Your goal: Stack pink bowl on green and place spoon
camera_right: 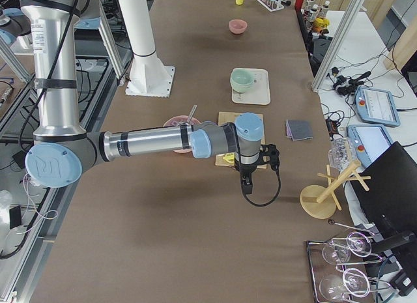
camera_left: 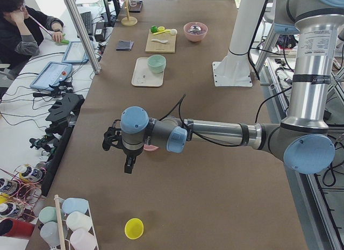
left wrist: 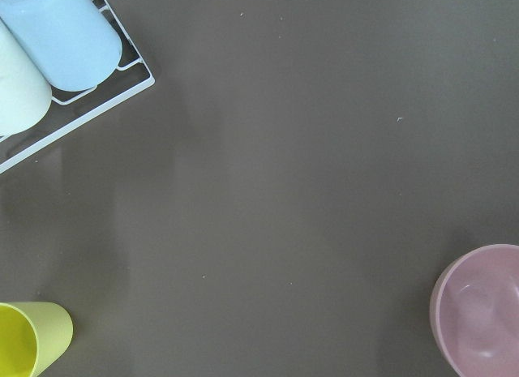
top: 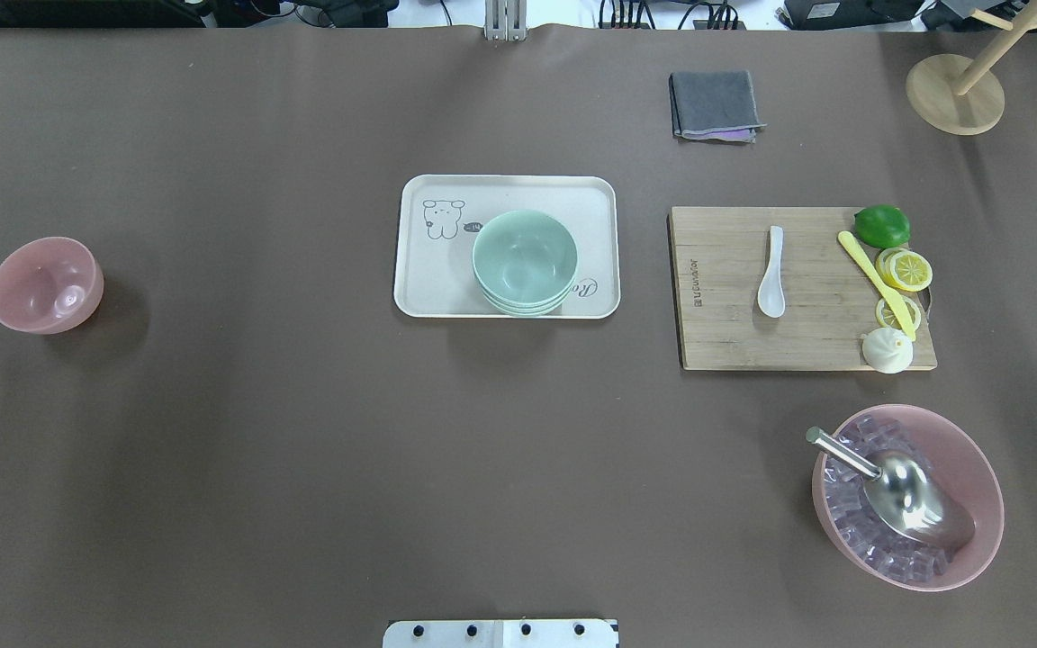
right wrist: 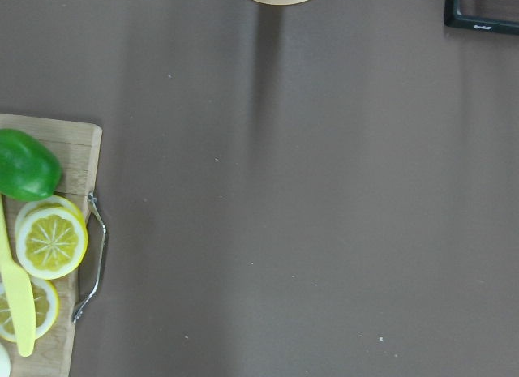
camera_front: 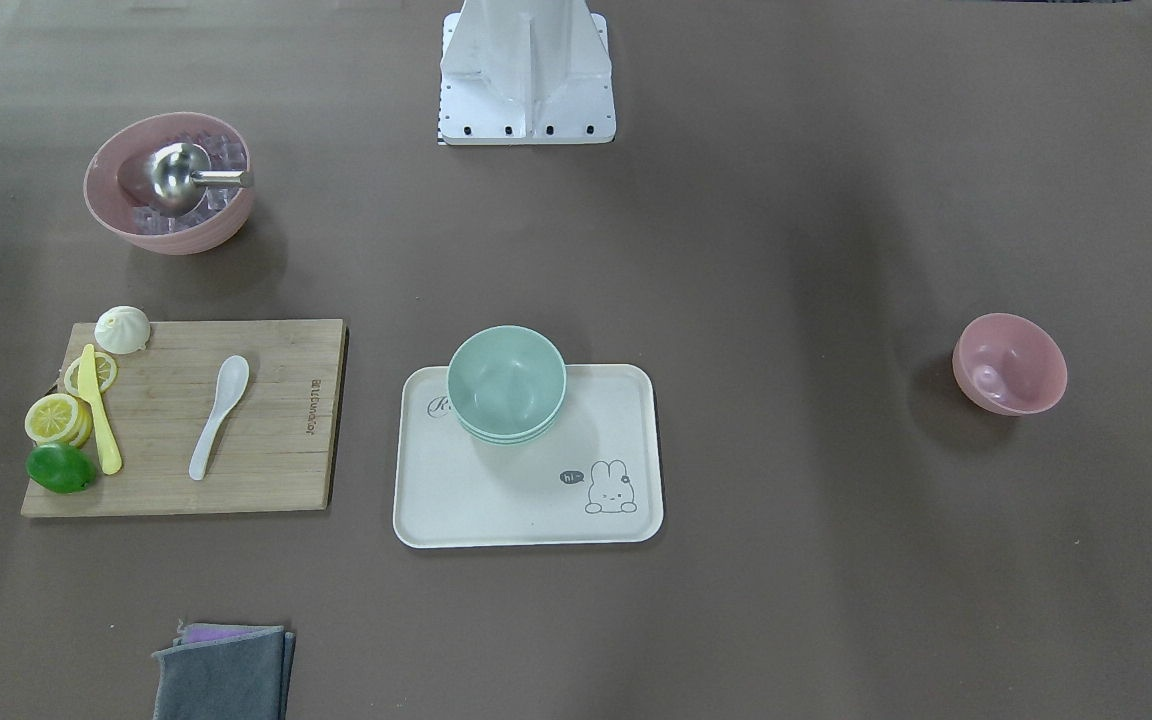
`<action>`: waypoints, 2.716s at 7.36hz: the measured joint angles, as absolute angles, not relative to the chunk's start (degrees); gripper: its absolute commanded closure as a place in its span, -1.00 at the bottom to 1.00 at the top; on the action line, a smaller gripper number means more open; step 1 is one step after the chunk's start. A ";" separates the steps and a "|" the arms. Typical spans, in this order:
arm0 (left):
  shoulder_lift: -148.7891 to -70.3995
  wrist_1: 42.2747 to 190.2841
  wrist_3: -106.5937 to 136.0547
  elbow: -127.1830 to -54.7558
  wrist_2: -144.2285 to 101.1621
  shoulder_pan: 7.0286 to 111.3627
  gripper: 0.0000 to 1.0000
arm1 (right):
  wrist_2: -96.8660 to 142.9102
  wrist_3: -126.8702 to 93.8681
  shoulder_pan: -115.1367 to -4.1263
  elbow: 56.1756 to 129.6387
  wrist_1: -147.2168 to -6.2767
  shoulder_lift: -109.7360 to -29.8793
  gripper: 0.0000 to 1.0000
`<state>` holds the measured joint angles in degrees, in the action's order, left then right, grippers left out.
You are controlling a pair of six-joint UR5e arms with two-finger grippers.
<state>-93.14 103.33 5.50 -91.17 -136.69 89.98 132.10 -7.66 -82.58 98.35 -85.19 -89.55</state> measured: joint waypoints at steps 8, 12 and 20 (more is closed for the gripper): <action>-95.42 121.00 22.25 -78.94 -136.41 72.33 -0.91 | 131.39 -25.86 -71.03 98.50 -75.01 -89.20 -1.00; -95.45 128.45 28.89 -76.53 -136.46 68.00 -0.11 | 131.31 -26.54 -70.76 98.61 -74.62 -89.48 -1.00; -96.11 128.44 29.92 -77.26 -136.87 67.07 1.00 | 131.31 -26.54 -70.75 98.60 -74.62 -89.56 -1.00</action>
